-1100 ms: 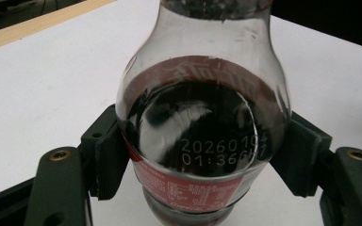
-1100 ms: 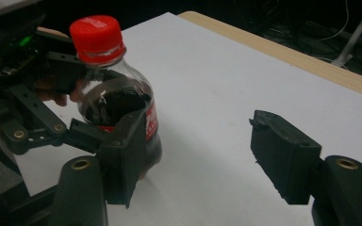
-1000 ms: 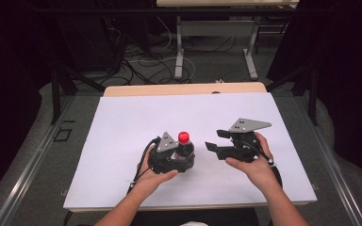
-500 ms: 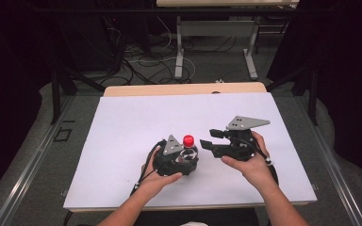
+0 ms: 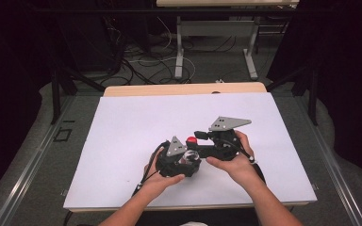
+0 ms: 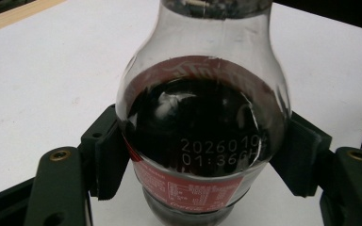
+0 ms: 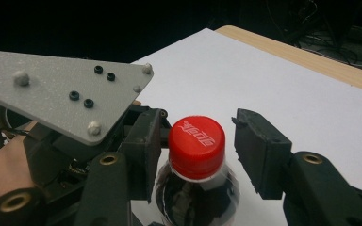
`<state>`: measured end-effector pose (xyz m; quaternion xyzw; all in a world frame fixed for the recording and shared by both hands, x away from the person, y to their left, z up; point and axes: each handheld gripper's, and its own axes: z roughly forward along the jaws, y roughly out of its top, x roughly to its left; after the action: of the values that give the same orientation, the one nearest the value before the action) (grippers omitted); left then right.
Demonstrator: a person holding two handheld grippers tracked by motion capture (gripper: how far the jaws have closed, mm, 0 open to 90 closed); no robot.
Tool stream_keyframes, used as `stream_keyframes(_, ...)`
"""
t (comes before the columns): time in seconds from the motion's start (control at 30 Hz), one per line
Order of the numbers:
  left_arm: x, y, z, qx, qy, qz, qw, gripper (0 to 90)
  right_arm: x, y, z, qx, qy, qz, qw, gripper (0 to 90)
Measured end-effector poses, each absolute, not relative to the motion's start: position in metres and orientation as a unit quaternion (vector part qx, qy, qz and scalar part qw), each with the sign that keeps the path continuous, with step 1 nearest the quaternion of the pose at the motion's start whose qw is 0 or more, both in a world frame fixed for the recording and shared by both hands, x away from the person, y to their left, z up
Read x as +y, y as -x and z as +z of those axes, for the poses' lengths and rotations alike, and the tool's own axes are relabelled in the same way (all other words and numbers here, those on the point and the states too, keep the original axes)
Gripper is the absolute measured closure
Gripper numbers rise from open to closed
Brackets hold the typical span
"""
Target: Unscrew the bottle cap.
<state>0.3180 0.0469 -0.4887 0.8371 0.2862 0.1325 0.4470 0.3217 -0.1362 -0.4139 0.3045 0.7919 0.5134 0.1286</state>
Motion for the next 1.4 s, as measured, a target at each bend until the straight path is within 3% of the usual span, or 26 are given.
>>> stream_keyframes(0.2,0.046,-0.317,-0.487,0.281,-0.842,0.129,0.442,30.3,-0.132,-0.322,-0.415,0.796,-0.304,0.507,0.135,60.3)
stream_keyframes(0.5,0.046,-0.316,-0.487,0.274,-0.842,0.133,0.446,30.4,-0.135,-0.324,-0.415,0.805,-0.272,0.511,0.130,61.6)
stream_keyframes(1.1,0.047,-0.311,-0.481,0.247,-0.846,0.116,0.458,30.3,-0.150,-0.344,-0.405,0.842,-0.136,0.519,0.050,61.8)
stream_keyframes(1.4,0.048,-0.312,-0.482,0.261,-0.843,0.112,0.457,30.3,-0.145,-0.337,-0.406,0.840,-0.158,0.511,0.086,57.7)
